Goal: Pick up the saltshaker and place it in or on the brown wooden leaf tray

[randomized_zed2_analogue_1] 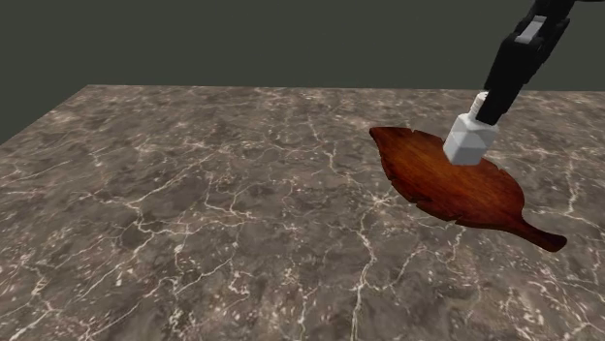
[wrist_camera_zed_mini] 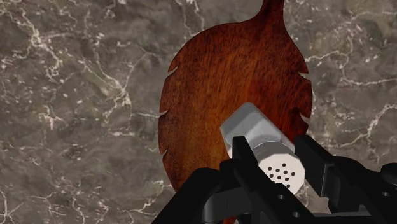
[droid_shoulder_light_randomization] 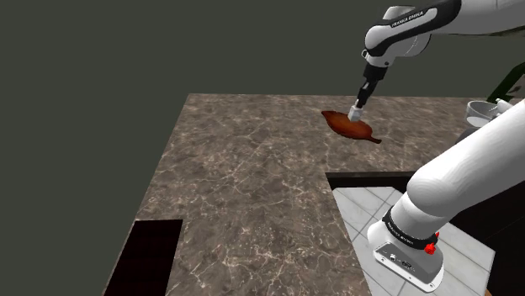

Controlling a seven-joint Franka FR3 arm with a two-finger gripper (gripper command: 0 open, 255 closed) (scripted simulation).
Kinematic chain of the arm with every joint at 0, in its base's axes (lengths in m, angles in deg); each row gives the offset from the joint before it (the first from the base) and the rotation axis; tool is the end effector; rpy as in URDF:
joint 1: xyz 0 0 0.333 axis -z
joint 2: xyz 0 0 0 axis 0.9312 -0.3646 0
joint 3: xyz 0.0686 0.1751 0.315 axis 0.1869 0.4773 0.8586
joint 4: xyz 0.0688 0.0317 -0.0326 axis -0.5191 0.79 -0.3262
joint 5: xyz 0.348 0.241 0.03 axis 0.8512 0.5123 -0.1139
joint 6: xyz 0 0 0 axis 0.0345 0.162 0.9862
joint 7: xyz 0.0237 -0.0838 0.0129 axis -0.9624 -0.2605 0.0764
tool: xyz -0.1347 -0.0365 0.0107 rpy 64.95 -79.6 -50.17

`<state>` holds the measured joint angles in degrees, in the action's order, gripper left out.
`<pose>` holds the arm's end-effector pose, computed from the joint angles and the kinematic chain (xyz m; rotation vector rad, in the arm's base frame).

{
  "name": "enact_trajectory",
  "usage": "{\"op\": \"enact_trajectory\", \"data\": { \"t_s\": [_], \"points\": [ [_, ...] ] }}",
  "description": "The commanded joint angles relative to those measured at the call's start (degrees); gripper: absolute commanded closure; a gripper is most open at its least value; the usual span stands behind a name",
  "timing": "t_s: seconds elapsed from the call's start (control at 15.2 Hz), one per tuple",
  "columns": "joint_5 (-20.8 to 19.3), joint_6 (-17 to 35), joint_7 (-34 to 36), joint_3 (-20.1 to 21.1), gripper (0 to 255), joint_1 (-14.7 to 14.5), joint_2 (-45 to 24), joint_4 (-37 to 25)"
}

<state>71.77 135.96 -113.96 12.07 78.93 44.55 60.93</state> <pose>0.3787 -0.3091 0.4235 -3.1113 -0.2142 -0.0033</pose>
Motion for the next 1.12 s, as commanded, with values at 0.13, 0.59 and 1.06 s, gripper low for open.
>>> {"op": "enact_trajectory", "data": {
  "t_s": [0.13, 0.59, 1.06],
  "points": [
    [0.47, 3.35, -0.55, -0.5, 255, -0.05, -1.48, 1.94],
    [0.53, 3.74, -0.62, -0.55, 255, -0.06, -1.67, 2.15],
    [0.53, 3.74, -0.62, -0.55, 0, -0.06, -1.67, 2.15]
  ]
}}
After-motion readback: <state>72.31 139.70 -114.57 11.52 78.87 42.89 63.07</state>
